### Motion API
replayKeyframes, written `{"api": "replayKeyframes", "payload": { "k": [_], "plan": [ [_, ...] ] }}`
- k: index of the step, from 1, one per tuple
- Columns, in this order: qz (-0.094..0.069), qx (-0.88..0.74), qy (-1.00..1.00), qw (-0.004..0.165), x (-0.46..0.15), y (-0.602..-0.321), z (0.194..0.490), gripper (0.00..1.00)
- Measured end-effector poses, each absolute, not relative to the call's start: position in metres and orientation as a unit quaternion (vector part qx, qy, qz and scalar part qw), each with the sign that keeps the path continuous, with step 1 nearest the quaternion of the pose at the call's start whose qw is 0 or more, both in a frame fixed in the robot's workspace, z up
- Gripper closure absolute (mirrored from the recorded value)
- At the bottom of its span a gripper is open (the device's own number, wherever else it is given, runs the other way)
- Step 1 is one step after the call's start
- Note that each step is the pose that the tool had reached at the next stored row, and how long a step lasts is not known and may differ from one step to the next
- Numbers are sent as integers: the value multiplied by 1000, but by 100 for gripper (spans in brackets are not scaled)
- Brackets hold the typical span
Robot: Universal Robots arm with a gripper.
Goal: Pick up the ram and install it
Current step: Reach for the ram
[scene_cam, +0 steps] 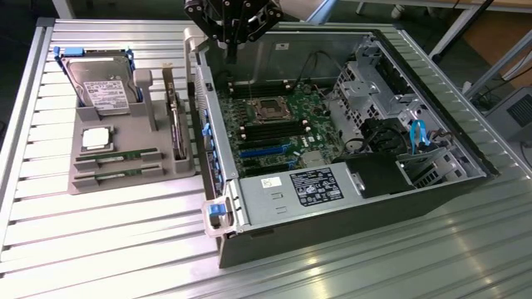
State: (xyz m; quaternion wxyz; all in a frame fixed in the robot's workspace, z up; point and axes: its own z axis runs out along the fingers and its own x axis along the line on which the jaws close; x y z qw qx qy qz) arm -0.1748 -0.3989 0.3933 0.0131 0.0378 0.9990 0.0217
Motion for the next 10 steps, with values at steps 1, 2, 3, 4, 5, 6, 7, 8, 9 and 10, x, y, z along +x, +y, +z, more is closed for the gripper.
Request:
{"api": "replayKeyframes", "payload": {
  "k": [1,2,3,4,5,6,7,8,9,10],
  "plan": [
    [22,38,999,13,-175,-399,393,90],
    [22,38,999,13,-175,-399,393,90],
    [22,38,999,13,-176,-399,393,90],
    [22,38,999,13,-176,-399,393,90],
    [22,38,999,13,-176,-399,393,90],
    [22,38,999,13,-177,-399,393,90],
    [22,38,999,13,-178,-399,393,90],
    [22,38,999,13,-179,-399,393,90],
    [22,38,999,13,-180,-399,393,90],
    [22,38,999,13,-182,-399,393,90]
  ]
}}
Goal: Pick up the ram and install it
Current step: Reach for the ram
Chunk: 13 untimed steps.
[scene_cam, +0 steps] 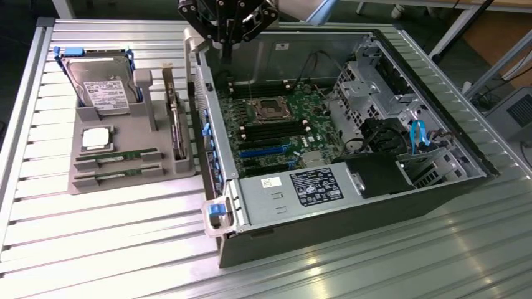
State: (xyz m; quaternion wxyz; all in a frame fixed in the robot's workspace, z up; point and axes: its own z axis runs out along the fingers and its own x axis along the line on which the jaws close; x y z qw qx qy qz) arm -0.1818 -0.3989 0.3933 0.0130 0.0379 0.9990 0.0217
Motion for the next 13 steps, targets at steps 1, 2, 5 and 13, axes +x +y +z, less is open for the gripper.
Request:
{"api": "replayKeyframes", "payload": {
  "k": [1,2,5,13],
  "plan": [
    [22,38,999,13,-183,-399,393,90],
    [22,38,999,13,-184,-399,393,90],
    [22,38,999,13,-187,-399,393,90],
    [22,38,999,13,-199,-399,393,90]
  ]
}}
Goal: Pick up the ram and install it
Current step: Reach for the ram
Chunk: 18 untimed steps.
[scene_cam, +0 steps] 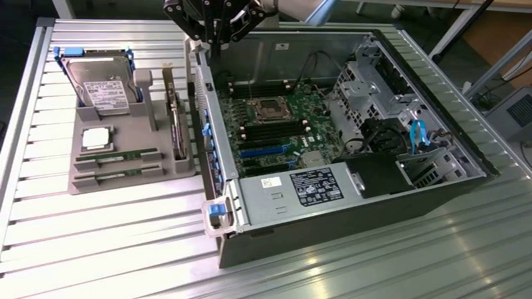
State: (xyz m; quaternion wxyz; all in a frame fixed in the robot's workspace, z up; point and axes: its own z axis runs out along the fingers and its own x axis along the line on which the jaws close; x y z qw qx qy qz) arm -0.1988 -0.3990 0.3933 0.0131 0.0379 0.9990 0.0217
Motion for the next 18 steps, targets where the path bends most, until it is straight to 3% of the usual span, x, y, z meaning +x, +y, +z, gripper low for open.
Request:
{"api": "replayKeyframes", "payload": {
  "k": [18],
  "plan": [
    [22,38,999,13,-220,-399,393,90]
  ]
}}
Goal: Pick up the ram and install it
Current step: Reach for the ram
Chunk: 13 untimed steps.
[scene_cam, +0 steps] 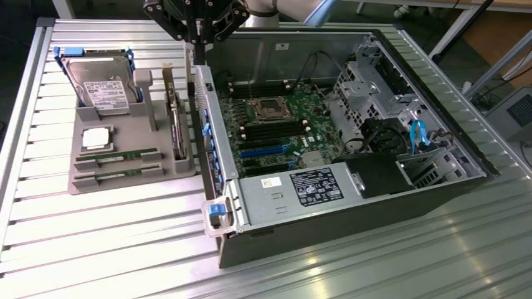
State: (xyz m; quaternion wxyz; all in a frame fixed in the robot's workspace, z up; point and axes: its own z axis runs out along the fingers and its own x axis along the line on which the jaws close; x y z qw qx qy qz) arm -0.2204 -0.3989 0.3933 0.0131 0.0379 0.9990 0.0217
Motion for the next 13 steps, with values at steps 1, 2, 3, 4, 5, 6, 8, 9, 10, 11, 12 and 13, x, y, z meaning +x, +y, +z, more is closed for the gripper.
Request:
{"api": "replayKeyframes", "payload": {
  "k": [1,2,3,4,5,6,8,9,10,11,12,13],
  "plan": [
    [22,38,999,13,-221,-399,393,90],
    [22,38,999,13,-222,-399,393,90],
    [22,38,999,13,-223,-399,393,90],
    [22,38,999,13,-224,-399,393,90],
    [22,38,999,13,-226,-399,393,90],
    [22,38,999,13,-227,-399,393,90],
    [22,38,999,13,-230,-399,393,90],
    [22,38,999,13,-230,-399,393,90],
    [22,38,999,13,-232,-399,393,90],
    [22,38,999,13,-232,-399,393,90],
    [22,38,999,13,-234,-399,393,90],
    [22,38,999,13,-235,-399,393,90]
  ]
}}
